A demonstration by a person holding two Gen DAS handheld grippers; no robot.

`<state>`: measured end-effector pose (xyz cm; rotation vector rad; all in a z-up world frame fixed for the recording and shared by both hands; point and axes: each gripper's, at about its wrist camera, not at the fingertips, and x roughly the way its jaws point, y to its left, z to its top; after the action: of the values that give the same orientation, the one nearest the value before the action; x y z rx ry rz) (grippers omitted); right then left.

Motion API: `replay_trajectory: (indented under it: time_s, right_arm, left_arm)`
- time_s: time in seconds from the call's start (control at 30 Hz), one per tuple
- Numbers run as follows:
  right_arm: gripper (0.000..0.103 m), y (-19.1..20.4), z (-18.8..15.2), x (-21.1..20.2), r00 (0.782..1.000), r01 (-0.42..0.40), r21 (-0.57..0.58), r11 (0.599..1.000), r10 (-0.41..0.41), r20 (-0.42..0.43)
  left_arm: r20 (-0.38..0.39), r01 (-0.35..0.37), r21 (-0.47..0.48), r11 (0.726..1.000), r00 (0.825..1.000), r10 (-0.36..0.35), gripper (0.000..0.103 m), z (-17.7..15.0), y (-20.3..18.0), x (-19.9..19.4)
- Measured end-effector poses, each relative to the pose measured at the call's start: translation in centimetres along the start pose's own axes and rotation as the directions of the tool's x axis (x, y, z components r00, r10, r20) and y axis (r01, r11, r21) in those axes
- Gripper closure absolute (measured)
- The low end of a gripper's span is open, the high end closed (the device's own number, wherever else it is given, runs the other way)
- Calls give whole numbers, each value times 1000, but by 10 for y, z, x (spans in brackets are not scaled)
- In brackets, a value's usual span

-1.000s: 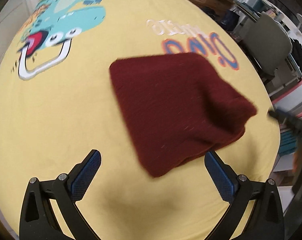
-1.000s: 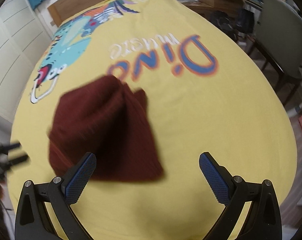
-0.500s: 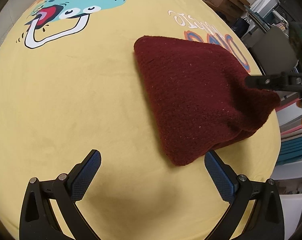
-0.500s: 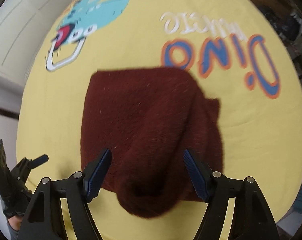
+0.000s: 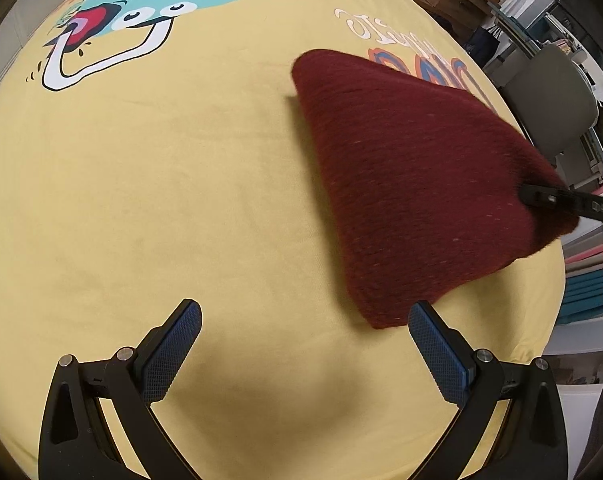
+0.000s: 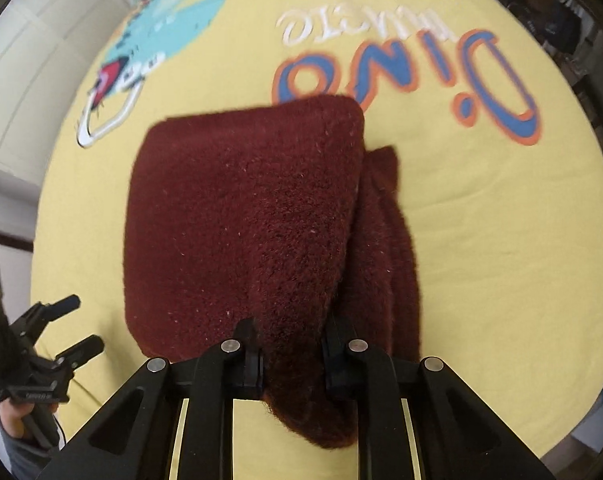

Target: Fold small clothes

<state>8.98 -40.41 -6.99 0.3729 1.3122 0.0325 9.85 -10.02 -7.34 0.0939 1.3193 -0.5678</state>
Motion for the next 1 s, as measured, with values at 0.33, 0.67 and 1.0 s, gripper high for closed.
replay_trajectory:
  time_s: [0.33, 0.67, 1.0]
  right_arm:
    - [80, -42, -57, 19, 999, 22, 87, 996, -26, 48]
    - [26, -33, -51, 7, 985, 141, 73, 987, -147, 88]
    - [5, -35, -26, -27, 979, 95, 73, 993, -106, 173]
  left_arm:
    - [-6, 10, 17, 1000, 1000, -10, 1, -4, -6, 1]
    - [17, 15, 19, 1000, 1000, -16, 1, -2, -12, -4]
    - [47, 52, 33, 998, 997, -54, 1, 47, -44, -4]
